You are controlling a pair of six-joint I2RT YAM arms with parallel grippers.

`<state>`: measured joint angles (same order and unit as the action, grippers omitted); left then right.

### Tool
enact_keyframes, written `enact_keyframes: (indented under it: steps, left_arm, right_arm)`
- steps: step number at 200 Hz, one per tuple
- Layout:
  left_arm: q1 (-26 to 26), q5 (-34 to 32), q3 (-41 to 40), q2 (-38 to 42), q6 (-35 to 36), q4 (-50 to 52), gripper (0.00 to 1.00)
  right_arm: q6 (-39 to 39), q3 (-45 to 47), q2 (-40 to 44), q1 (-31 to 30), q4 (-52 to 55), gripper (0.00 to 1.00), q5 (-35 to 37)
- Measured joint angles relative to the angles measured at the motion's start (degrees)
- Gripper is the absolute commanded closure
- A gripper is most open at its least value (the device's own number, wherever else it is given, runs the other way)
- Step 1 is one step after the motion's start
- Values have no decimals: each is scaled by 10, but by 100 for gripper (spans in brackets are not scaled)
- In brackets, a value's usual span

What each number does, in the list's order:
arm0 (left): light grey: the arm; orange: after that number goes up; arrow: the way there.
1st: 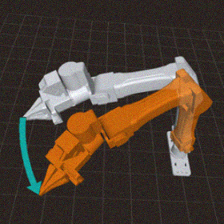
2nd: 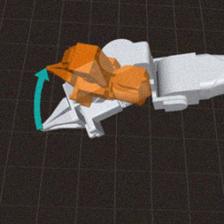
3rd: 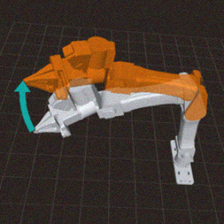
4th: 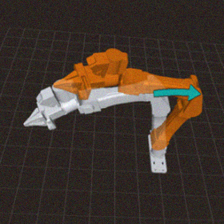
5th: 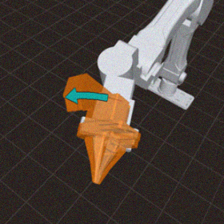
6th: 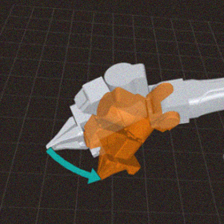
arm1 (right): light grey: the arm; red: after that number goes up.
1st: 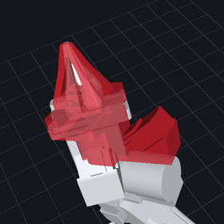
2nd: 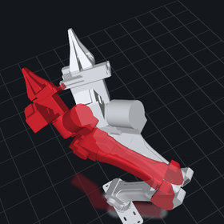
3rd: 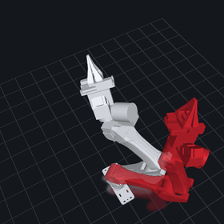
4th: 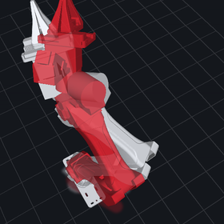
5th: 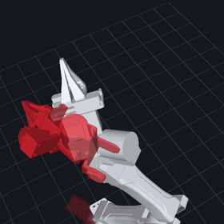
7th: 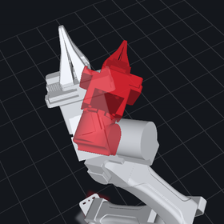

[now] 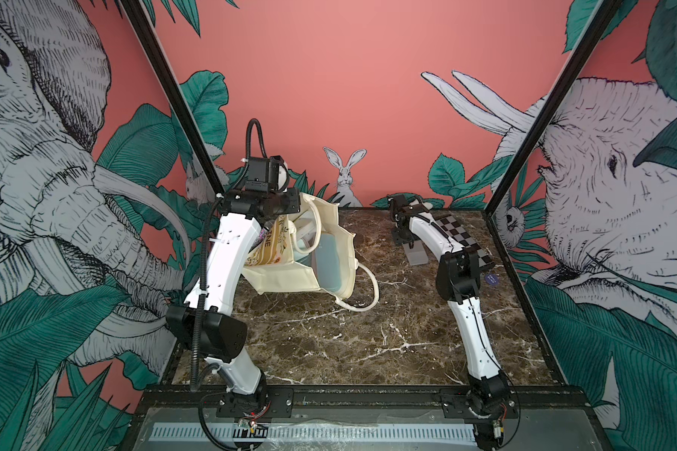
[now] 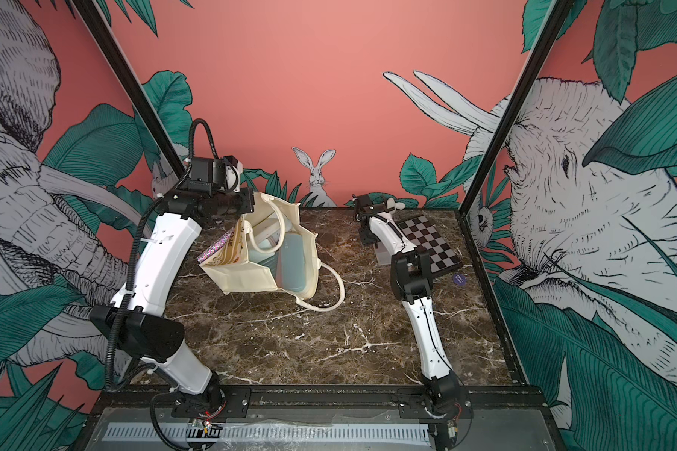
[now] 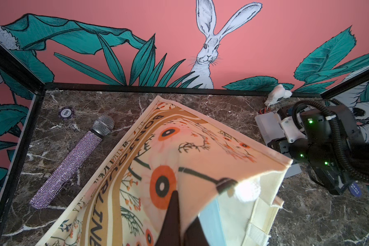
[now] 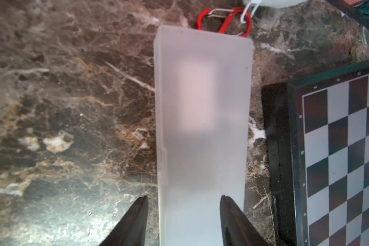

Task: Take out the pencil case from the canvas bag
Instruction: Move the pencil case to the center of the board.

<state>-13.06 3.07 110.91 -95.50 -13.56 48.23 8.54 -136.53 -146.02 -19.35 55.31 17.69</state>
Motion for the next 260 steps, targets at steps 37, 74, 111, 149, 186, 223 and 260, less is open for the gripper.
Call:
enact_keyframes:
  steps: [37, 74, 111, 149, 186, 223, 260]
  left_arm:
    - [0, 3, -3, 0, -2, -3, 100]
    - [0, 5, -4, 0, -2, -4, 100]
    - [0, 6, -4, 0, -2, -4, 100]
    - [0, 24, -2, -1, 3, -4, 100]
    - [2, 80, 56, -47, 34, 10, 100]
    - [-4, 138, 120, -112, 59, 13, 100]
    - [-27, 179, 162, -158, 78, 13, 100]
  right_arm:
    - [13, -8, -15, 9, 8, 49, 12]
    - [31, -8, -17, 21, 10, 52, 20]
    - [46, -7, -17, 34, 8, 53, 20]
    - [53, -1, -11, 40, 4, 46, 12]
    - [67, 142, 90, 41, -45, 44, -20]
    - [109, 378, 313, 41, -185, 47, -85]
    - [158, 556, 491, 27, -332, 51, -148]
